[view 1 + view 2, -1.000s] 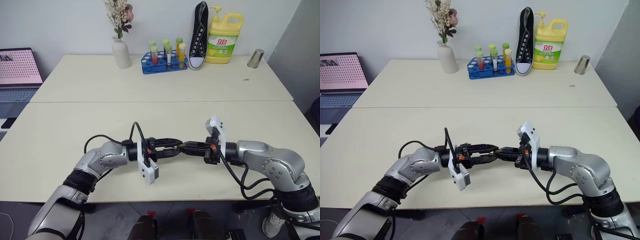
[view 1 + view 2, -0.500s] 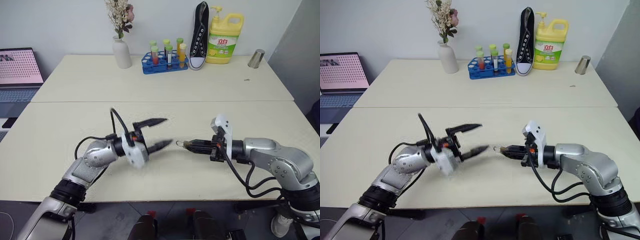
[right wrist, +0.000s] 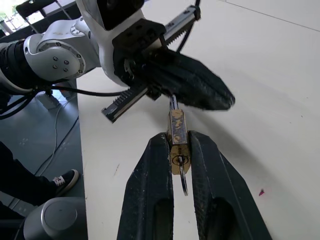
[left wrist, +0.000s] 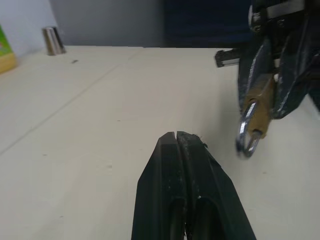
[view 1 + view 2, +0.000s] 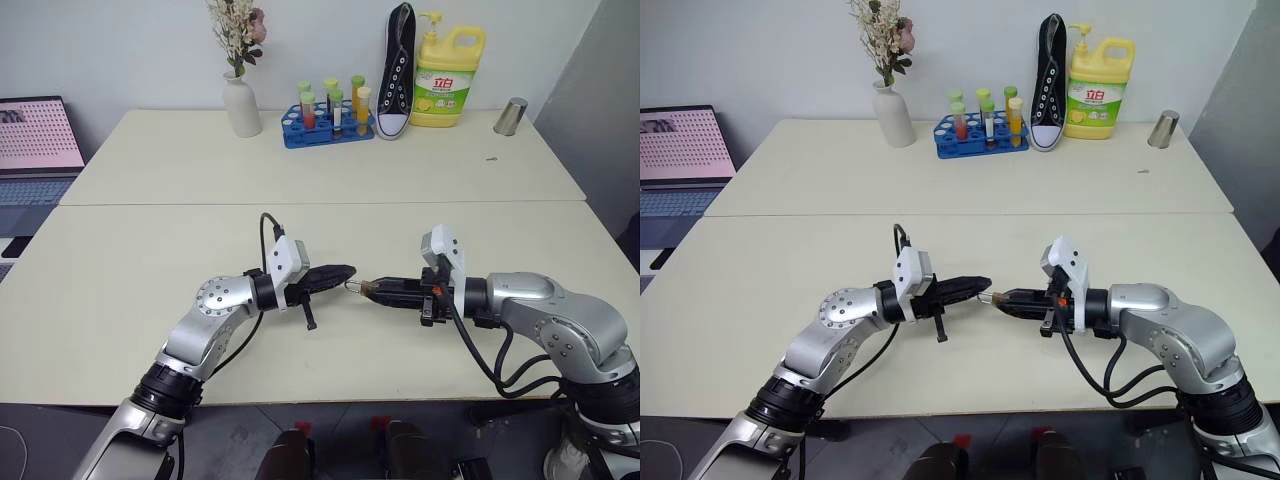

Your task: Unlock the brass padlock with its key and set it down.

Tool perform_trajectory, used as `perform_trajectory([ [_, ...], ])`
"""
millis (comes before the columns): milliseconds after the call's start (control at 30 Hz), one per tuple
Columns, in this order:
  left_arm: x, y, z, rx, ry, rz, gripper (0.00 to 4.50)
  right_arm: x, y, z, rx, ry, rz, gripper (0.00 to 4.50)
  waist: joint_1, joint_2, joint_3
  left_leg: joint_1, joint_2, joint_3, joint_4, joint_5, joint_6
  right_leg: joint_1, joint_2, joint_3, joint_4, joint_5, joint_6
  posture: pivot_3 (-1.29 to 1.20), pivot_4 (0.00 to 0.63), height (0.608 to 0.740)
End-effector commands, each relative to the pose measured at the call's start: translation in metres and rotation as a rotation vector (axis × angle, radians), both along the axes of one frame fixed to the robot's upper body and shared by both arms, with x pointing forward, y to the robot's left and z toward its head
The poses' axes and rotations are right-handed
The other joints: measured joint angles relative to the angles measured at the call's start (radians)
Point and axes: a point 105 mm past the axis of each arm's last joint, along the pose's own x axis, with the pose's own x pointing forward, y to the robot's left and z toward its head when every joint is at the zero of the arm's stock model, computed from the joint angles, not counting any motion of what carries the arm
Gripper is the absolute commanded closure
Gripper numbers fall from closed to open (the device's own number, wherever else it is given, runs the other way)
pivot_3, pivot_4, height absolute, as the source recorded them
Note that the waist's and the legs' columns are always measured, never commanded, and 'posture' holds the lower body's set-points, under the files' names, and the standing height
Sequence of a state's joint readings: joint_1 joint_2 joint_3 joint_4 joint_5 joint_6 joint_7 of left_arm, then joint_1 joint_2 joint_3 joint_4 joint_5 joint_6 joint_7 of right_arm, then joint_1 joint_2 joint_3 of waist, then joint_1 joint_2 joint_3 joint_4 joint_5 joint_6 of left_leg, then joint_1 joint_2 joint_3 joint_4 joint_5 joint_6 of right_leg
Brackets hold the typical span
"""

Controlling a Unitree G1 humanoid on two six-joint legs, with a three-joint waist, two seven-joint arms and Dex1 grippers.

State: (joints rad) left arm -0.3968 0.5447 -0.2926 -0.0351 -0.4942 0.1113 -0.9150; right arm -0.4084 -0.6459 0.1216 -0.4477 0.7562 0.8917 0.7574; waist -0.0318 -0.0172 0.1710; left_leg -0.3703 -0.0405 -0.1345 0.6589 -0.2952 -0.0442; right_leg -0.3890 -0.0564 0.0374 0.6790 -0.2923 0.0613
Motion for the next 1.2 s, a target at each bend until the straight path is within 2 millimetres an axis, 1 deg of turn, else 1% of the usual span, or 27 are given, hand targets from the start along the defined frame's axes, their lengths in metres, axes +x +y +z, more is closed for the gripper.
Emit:
perform_trajectory([
  [33, -0.011, -0.003, 0.014, -0.032, 0.003, -0.057, 4.50, -0.004, 0.003, 0.012, 0.019, -0.061, 0.022, 4.37, 0.000, 0.000, 0.000, 0.000, 0.000, 0.000, 0.000, 0.000, 0.000, 0.000, 0.000, 0.000, 0.000, 0.000, 0.000, 0.00, 0.150, 0.740],
  [167, -0.016, 0.001, 0.011, -0.011, 0.037, -0.060, 4.50, -0.003, 0.003, 0.011, 0.017, -0.061, 0.013, 4.37, 0.000, 0.000, 0.000, 0.000, 0.000, 0.000, 0.000, 0.000, 0.000, 0.000, 0.000, 0.000, 0.000, 0.000, 0.000, 0.00, 0.150, 0.740],
  [367, -0.024, 0.004, 0.012, -0.003, 0.095, -0.087, 4.50, -0.001, 0.001, 0.009, 0.010, -0.058, 0.005, 4.37, 0.002, 0.000, 0.000, 0.000, 0.000, 0.000, 0.000, 0.000, 0.000, 0.000, 0.000, 0.000, 0.000, 0.000, 0.000, 0.00, 0.150, 0.740],
  [600, -0.039, 0.003, 0.021, -0.046, 0.205, -0.145, 4.50, 0.000, 0.001, 0.007, 0.001, -0.059, 0.001, 4.37, 0.002, 0.000, 0.000, 0.000, 0.001, 0.000, 0.000, 0.000, 0.000, 0.000, 0.000, 0.000, -0.001, 0.000, 0.000, 0.00, 0.150, 0.740],
  [733, -0.028, 0.004, 0.033, -0.119, 0.233, -0.085, 4.50, 0.000, 0.001, 0.007, -0.002, -0.060, 0.004, 4.37, 0.002, 0.000, 0.000, 0.000, 0.001, 0.000, 0.000, 0.000, 0.000, 0.000, 0.000, 0.000, -0.001, 0.000, 0.000, 0.00, 0.150, 0.740],
  [833, -0.026, 0.003, 0.036, -0.133, 0.240, -0.076, 4.50, 0.000, 0.001, 0.006, -0.003, -0.061, 0.005, 4.37, 0.002, 0.000, 0.000, 0.000, 0.001, 0.000, 0.000, 0.000, 0.000, 0.000, 0.000, 0.000, -0.001, 0.000, 0.000, 0.00, 0.150, 0.740],
  [1033, -0.028, 0.003, 0.035, -0.114, 0.234, -0.086, 4.50, 0.000, 0.001, 0.006, -0.005, -0.061, 0.004, 4.37, 0.002, 0.000, 0.000, 0.000, 0.001, 0.000, 0.000, 0.000, 0.000, 0.000, 0.000, 0.001, -0.001, 0.000, 0.000, 0.00, 0.150, 0.740],
  [1200, -0.032, 0.007, 0.032, -0.047, 0.168, -0.086, 4.50, 0.001, 0.000, 0.006, -0.007, -0.061, 0.000, 4.37, 0.001, 0.000, 0.000, 0.000, 0.001, 0.000, 0.000, 0.000, 0.000, 0.000, 0.000, 0.001, -0.001, 0.000, 0.000, 0.00, 0.150, 0.740],
])
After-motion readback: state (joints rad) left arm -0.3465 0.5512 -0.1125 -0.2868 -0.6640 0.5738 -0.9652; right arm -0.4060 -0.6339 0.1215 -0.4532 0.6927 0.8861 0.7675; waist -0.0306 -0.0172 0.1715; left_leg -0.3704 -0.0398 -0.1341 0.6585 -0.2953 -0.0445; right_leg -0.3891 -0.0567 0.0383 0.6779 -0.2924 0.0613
